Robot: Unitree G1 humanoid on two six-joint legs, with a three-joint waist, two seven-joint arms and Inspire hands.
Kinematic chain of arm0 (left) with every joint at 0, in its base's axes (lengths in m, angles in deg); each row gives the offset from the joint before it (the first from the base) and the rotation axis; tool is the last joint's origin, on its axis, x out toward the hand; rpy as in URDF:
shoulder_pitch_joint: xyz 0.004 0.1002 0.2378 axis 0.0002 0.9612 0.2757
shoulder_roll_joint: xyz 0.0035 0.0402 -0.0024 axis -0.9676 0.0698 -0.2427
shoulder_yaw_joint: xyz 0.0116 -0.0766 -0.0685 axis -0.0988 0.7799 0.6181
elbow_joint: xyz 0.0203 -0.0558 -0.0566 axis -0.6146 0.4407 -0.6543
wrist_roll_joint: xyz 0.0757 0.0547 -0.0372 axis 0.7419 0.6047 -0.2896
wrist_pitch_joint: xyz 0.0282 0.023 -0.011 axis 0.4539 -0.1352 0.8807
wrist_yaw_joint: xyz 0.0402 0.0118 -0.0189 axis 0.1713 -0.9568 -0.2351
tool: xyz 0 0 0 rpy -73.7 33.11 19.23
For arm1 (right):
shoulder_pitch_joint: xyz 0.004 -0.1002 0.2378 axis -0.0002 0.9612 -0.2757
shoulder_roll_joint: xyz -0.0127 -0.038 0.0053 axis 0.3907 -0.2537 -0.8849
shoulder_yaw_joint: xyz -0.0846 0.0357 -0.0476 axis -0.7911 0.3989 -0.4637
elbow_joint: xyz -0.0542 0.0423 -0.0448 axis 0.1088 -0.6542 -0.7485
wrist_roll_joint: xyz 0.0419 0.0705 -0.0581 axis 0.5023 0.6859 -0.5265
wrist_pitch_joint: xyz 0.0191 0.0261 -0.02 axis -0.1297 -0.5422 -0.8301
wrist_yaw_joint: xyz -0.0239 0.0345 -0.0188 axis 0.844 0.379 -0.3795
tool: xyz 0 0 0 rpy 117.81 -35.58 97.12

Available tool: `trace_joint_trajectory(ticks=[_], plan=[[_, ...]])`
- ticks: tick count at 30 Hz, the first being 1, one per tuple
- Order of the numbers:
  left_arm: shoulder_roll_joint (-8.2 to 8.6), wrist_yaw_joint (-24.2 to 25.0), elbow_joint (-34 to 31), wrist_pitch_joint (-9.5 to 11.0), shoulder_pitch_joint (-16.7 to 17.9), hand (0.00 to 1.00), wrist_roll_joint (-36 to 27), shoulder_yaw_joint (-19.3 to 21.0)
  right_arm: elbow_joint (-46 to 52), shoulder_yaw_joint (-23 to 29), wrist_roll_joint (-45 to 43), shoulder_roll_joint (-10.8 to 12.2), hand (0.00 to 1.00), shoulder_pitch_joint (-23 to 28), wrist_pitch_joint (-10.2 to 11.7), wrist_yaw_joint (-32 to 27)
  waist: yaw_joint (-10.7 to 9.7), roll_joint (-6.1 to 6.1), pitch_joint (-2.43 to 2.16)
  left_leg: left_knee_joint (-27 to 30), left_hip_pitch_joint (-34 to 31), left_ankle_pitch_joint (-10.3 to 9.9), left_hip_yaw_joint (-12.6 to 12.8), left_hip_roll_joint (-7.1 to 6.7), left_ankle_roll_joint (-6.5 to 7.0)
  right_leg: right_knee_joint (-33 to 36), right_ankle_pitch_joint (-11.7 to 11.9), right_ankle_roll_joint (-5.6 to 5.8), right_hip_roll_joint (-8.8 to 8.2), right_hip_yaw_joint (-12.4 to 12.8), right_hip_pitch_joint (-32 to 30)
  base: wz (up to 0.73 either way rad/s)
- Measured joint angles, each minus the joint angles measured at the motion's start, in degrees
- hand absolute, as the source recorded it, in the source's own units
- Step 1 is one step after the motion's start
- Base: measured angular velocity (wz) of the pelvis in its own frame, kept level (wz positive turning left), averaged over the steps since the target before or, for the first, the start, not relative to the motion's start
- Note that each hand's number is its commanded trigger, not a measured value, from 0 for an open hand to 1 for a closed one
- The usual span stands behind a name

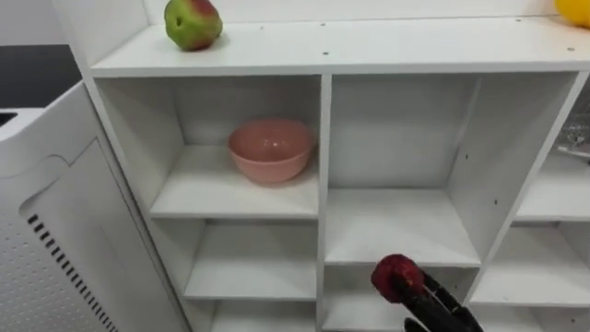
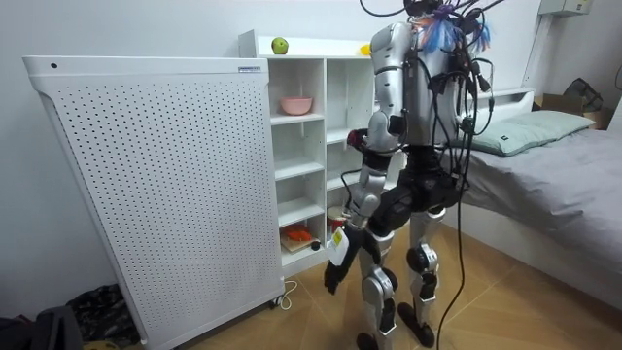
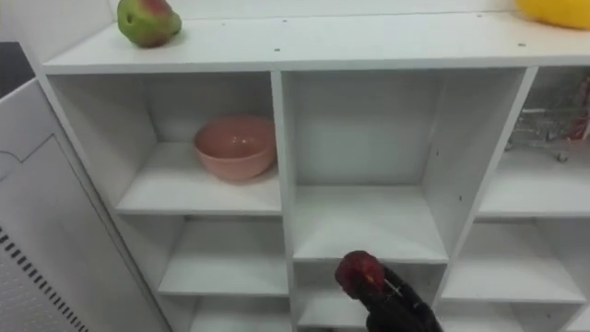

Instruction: Arrange fruit in the closet

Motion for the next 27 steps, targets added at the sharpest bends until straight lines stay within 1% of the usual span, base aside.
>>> trace_joint_trajectory(ticks=[2, 3, 4, 6, 7, 8, 9, 10, 12, 15, 17, 18, 20, 21, 23, 25, 27], plan=[[-0.01, -0.2, -0.1, 0.0, -0.3, 0.0, -0.9, -0.2, -2.5, 0.3, 4.1, 0.0, 1.0, -1.5, 0.0, 0.1, 0.3, 0.07, 0.67, 1.7, -2.8, 0.1, -0.2, -0.12, 0.15, 2.3, -0.4, -0.29, -0.63, -0.1, -2.8, 0.08], [-0.04, -0.4, -0.3, -0.1, -0.3, 0.0, -0.9, -0.6, -3.6, 0.6, 7.2, 0.0, 1.0, -2.7, 0.0, 0.0, 0.2, 0.15, 1.0, 3.0, -5.4, 0.1, -0.6, -0.33, 0.27, 4.0, -0.7, -0.53, -1.35, -0.6, -5.2, 0.23], [-0.15, -0.4, -0.5, -0.2, -0.3, 0.0, -1.0, -1.4, -3.9, 1.5, 9.7, 0.0, 1.0, -3.1, -0.1, 0.0, 0.2, 0.22, 1.12, 4.2, -7.8, 0.0, -1.0, -0.92, 0.36, 5.4, -1.1, -0.58, -1.67, -0.7, -7.4, 0.27], [-0.26, -0.4, -1.2, -0.6, -0.2, 0.0, -2.0, -1.7, -4.0, 2.5, 14.1, -0.1, 1.0, -3.5, -0.1, 0.0, 0.7, -0.05, 1.2, 5.4, -10.5, 0.0, -1.0, -1.12, 0.46, 7.6, -1.9, -0.54, -2.34, -0.3, -10.6, 0.2], [-0.26, -0.4, -1.3, -0.8, -0.1, 0.0, -3.1, -2.1, -4.3, 2.8, 16.6, -0.4, 1.0, -4.1, -0.1, 0.1, 1.4, -0.07, 1.21, 6.5, -12.4, 0.0, -1.0, -1.18, 0.46, 8.9, -2.1, -0.56, -2.51, 0.0, -12.7, 0.04], [-0.26, -0.4, -1.5, -1.1, -0.2, 0.0, -4.1, -2.2, -5.3, 2.8, 18.8, -0.6, 1.0, -5.3, -0.1, 0.2, 1.6, -0.1, 1.2, 7.7, -14.5, 0.0, -1.0, -1.26, 0.46, 10.1, -2.3, -0.61, -2.85, 0.2, -14.9, 0.0], [-0.28, -0.4, -1.7, -1.3, -0.2, 0.0, -4.1, -2.1, -6.1, 2.9, 19.4, -0.7, 1.0, -6.1, -0.1, 0.3, 1.7, -0.18, 1.23, 8.0, -15.5, 0.1, -1.0, -1.36, 0.47, 10.9, -2.3, -0.72, -3.35, 0.1, -16.0, 0.11], [-0.29, -0.4, -2.0, -1.3, -0.2, 0.0, -4.1, -2.1, -8.2, 3.8, 20.8, -0.9, 1.0, -7.6, -0.2, 1.0, 1.6, -0.25, 1.27, 8.8, -17.2, 0.4, -1.0, -2.0, 0.64, 12.3, -2.5, -0.99, -3.6, 0.0, -17.8, 0.16], [-0.29, -0.4, -2.8, -1.1, -0.3, 0.0, -4.1, -2.3, -10.9, 5.3, 22.4, -1.4, 1.0, -9.1, -0.2, 1.5, 2.1, -0.36, 1.31, 10.1, -19.4, 0.5, -0.9, -2.04, 0.71, 14.5, -3.0, -1.11, -4.32, 0.2, -20.3, 0.13], [-0.59, -0.4, -4.1, -1.2, -0.6, 0.0, -5.0, -2.8, -14.1, 6.3, 24.8, -2.9, 1.0, -11.8, -0.3, 2.4, 2.8, -0.52, 1.34, 12.8, -23.8, 0.5, -0.9, -2.09, 0.71, 17.1, -3.3, -1.42, -4.6, 0.5, -24.7, 0.03], [-1.14, -0.4, -4.9, -1.2, -0.8, 0.0, -7.2, -3.6, -15.2, 6.8, 26.9, -3.9, 1.0, -13.4, -1.2, 2.6, 3.0, -0.67, 1.4, 14.1, -26.4, 0.5, -0.9, -2.11, 0.7, 18.5, -3.4, -1.64, -5.21, 0.5, -27.2, 0.06], [-1.38, -0.3, -4.8, -1.3, -0.9, 0.0, -8.7, -4.0, -17.1, 7.3, 27.6, -4.6, 1.0, -15.0, -2.0, 2.9, 3.0, -0.67, 1.4, 14.9, -27.8, 0.5, -0.9, -2.13, 0.7, 19.3, -3.5, -1.83, -5.47, 0.3, -28.5, 0.09], [-1.79, -0.3, -4.8, -1.3, -1.0, 0.0, -9.9, -4.1, -20.1, 8.9, 27.8, -5.0, 1.0, -17.5, -2.6, 2.9, 3.3, -1.01, 1.61, 15.7, -29.3, 0.5, -1.0, -2.17, 0.66, 20.4, -3.6, -2.07, -5.55, 0.3, -30.0, 0.08], [-2.41, -0.4, -4.8, -1.3, -1.0, 0.0, -11.0, -4.9, -21.4, 9.1, 28.2, -5.4, 1.0, -19.1, -2.7, 2.9, 3.5, -1.36, 1.79, 16.2, -30.4, 0.6, -1.1, -2.22, 0.56, 20.9, -3.7, -2.19, -5.8, 0.2, -31.2, 0.09], [-2.86, -0.3, -4.7, -1.3, -1.2, 0.0, -11.8, -5.3, -22.9, 9.1, 28.9, -7.2, 1.0, -21.3, -3.1, 3.2, 4.1, -1.45, 1.81, 17.9, -33.0, 0.5, -1.3, -2.44, 0.48, 22.2, -4.0, -2.68, -6.36, -1.0, -33.3, 0.14], [-3.3, -0.4, -4.7, -1.2, -1.5, 0.0, -13.2, -5.7, -23.7, 9.2, 29.5, -9.5, 1.0, -22.6, -3.0, 3.3, 5.0, -1.65, 1.89, 19.7, -35.6, 0.4, -1.9, -2.83, 0.39, 24.3, -4.6, -2.92, -6.5, -1.0, -35.5, 0.23], [-3.73, -0.4, -4.6, -1.3, -1.5, 0.0, -13.2, -6.7, -23.7, 9.4, 29.7, -10.3, 1.0, -23.5, -3.0, 3.3, 5.7, -1.91, 1.96, 21.3, -37.5, 0.0, -2.0, -2.8, 0.27, 25.7, -5.0, -3.06, -6.77, -1.0, -37.3, 0.09]])
